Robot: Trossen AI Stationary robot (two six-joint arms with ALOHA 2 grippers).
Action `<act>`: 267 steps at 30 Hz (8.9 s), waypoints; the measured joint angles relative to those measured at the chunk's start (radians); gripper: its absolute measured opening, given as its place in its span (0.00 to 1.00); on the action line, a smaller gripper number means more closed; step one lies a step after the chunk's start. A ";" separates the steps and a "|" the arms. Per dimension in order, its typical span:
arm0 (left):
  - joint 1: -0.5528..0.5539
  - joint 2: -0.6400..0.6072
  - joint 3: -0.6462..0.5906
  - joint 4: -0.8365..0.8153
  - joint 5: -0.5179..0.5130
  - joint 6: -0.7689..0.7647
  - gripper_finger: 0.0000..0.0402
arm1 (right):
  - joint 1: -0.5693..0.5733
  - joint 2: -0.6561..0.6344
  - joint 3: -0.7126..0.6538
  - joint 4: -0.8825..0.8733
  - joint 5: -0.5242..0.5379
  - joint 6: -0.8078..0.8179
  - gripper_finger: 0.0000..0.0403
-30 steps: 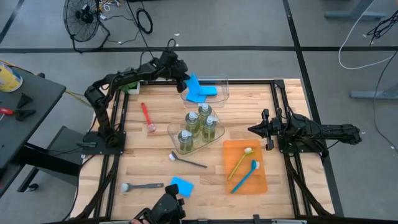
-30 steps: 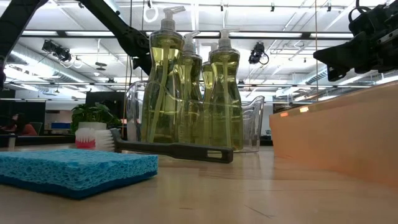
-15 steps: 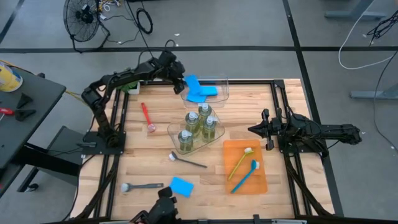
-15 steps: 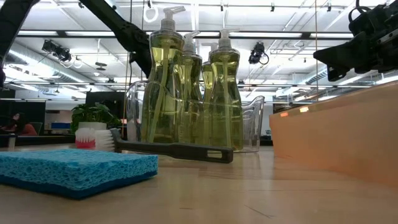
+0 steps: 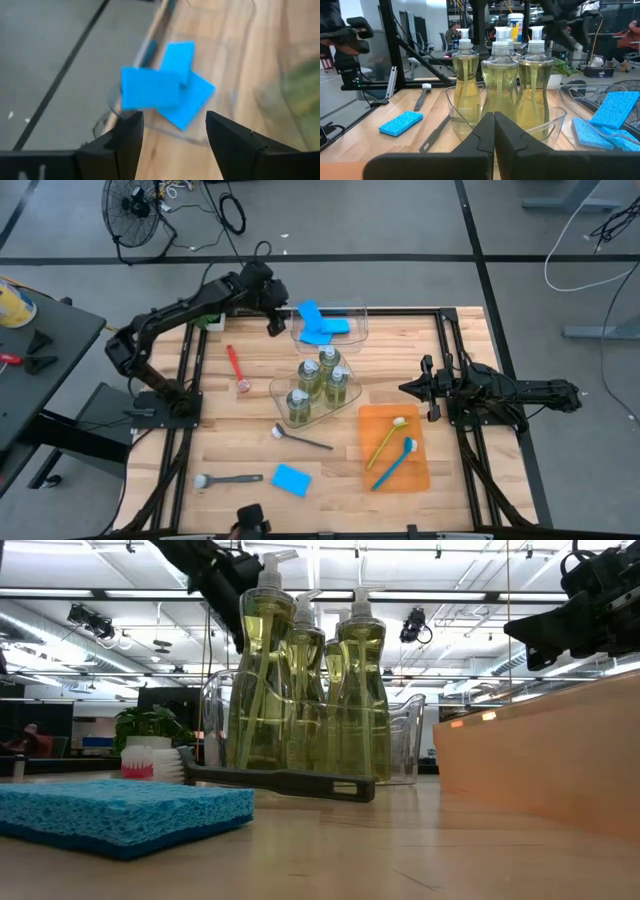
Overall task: Pick & Place Kitchen Sink Supplies
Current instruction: Put the orange dish brush into the orange bin
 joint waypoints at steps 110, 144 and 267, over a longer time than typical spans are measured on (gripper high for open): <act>-0.083 -0.173 -0.366 -0.259 -0.297 -1.232 0.16 | 0.000 0.000 0.000 0.000 0.000 0.000 0.02; -0.273 -0.173 0.199 0.241 0.271 -0.531 0.14 | 0.000 0.000 0.000 0.000 0.000 0.000 0.02; -0.453 -0.039 0.199 0.527 0.268 -0.636 0.31 | -0.077 1.262 1.086 0.505 0.048 0.286 0.14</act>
